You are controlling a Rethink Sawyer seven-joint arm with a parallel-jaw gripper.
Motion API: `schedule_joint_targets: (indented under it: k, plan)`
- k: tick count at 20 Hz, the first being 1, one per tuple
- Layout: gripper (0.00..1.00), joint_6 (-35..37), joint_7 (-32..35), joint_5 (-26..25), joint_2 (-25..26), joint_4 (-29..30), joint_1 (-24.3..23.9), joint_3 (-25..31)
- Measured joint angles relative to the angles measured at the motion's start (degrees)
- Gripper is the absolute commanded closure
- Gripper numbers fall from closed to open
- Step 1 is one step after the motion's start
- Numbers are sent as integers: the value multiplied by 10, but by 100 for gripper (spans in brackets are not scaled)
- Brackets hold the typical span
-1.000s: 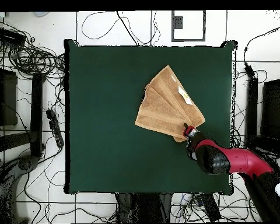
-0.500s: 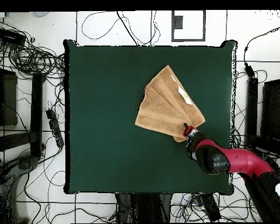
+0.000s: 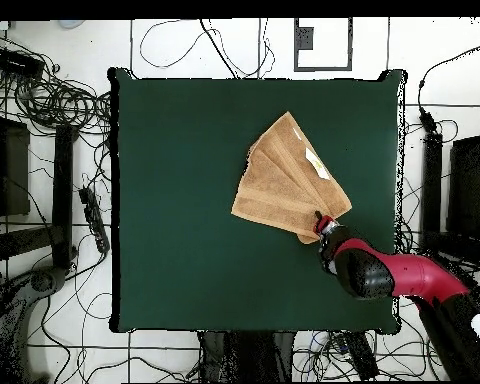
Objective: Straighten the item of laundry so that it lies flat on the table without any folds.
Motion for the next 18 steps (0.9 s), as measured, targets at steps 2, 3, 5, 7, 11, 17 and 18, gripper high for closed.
schedule_joint_targets:
  k: [2, 3, 5, 7, 11, 17, 18]
  plan:
    - [0, -1, 0, 0, -7, 0, 10, -7]
    - [0, -1, 0, 0, -10, 0, 14, -9]
    - [0, -1, 0, 0, -18, 0, 22, -15]
    - [0, -1, 0, 0, -26, 0, 28, -19]
    - [0, -1, 0, 0, -45, 0, 34, -23]
    - [0, -1, 0, -1, -83, 1, 35, -26]
    - [0, 0, 0, -1, -88, 1, 34, -27]
